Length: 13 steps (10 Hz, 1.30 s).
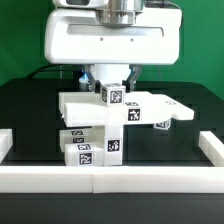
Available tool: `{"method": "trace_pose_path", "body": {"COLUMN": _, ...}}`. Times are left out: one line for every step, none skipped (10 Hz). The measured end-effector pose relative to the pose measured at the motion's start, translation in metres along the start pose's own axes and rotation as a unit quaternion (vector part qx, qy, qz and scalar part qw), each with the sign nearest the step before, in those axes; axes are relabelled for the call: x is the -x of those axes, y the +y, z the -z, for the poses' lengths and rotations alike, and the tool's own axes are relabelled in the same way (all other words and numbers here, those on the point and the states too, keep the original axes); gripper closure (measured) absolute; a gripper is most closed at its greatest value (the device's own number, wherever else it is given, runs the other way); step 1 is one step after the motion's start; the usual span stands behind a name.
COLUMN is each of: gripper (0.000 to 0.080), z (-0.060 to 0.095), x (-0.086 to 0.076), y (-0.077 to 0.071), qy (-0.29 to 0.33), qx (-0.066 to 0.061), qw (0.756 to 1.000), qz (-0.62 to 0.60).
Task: Assemble chair
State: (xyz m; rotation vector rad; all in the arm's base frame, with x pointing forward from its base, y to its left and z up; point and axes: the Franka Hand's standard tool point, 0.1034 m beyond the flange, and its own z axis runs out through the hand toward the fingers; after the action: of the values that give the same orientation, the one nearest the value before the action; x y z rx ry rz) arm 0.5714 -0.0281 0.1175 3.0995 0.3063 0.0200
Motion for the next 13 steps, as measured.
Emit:
{"method": "trace_pose_path", "body": {"gripper": 0.0507, "z": -0.0001, "x": 0.0, "y": 0.0001, "qy": 0.0, "qx": 0.0, "qw": 1.0, "qz": -0.01}}
{"method": "trace_pose_path", "body": {"gripper": 0.0514, "z": -0.0001, "x": 0.0, "y": 0.0001, "qy": 0.0, "qx": 0.0, "qw": 1.0, "qz": -0.01}}
{"method": "trace_pose_path", "body": {"gripper": 0.0514, "z": -0.0001, "x": 0.0, "y": 0.0001, "qy": 0.0, "qx": 0.0, "qw": 1.0, "qz": -0.011}}
{"method": "trace_pose_path", "body": {"gripper": 0.0514, "z": -0.0001, "x": 0.0, "y": -0.0001, "qy": 0.0, "qx": 0.0, "qw": 0.999, "qz": -0.044}}
{"method": "trace_pose_path", "body": {"gripper": 0.0514, "z": -0.0001, "x": 0.0, "y": -0.0001, "qy": 0.0, "qx": 0.0, "qw": 0.996, "qz": -0.09}}
{"method": "trace_pose_path", "body": {"gripper": 0.0514, "z": -0.0002, "x": 0.0, "y": -0.0001, "qy": 0.0, "qx": 0.0, "qw": 0.993, "qz": -0.122}}
{"method": "trace_pose_path", "body": {"gripper": 0.0514, "z": -0.0002, "x": 0.0, "y": -0.0003, "qy": 0.0, "qx": -0.001, "qw": 0.988, "qz": -0.157}}
{"method": "trace_pose_path", "body": {"gripper": 0.0512, "z": -0.0003, "x": 0.0, "y": -0.0003, "qy": 0.0, "qx": -0.001, "qw": 0.981, "qz": -0.192}}
{"method": "trace_pose_path", "body": {"gripper": 0.0512, "z": -0.0004, "x": 0.0, "y": -0.0005, "qy": 0.0, "qx": -0.001, "qw": 0.973, "qz": -0.229}}
{"method": "trace_pose_path", "body": {"gripper": 0.0512, "z": -0.0004, "x": -0.0001, "y": -0.0006, "qy": 0.0, "qx": -0.001, "qw": 0.966, "qz": -0.258}}
{"method": "trace_pose_path", "body": {"gripper": 0.0512, "z": -0.0004, "x": -0.0001, "y": -0.0006, "qy": 0.0, "qx": -0.001, "qw": 0.962, "qz": -0.274}}
{"method": "trace_pose_path", "body": {"gripper": 0.0512, "z": -0.0004, "x": -0.0001, "y": -0.0008, "qy": 0.0, "qx": -0.001, "qw": 0.952, "qz": -0.307}}
{"method": "trace_pose_path", "body": {"gripper": 0.0512, "z": -0.0005, "x": -0.0001, "y": -0.0009, "qy": 0.0, "qx": -0.001, "qw": 0.941, "qz": -0.337}}
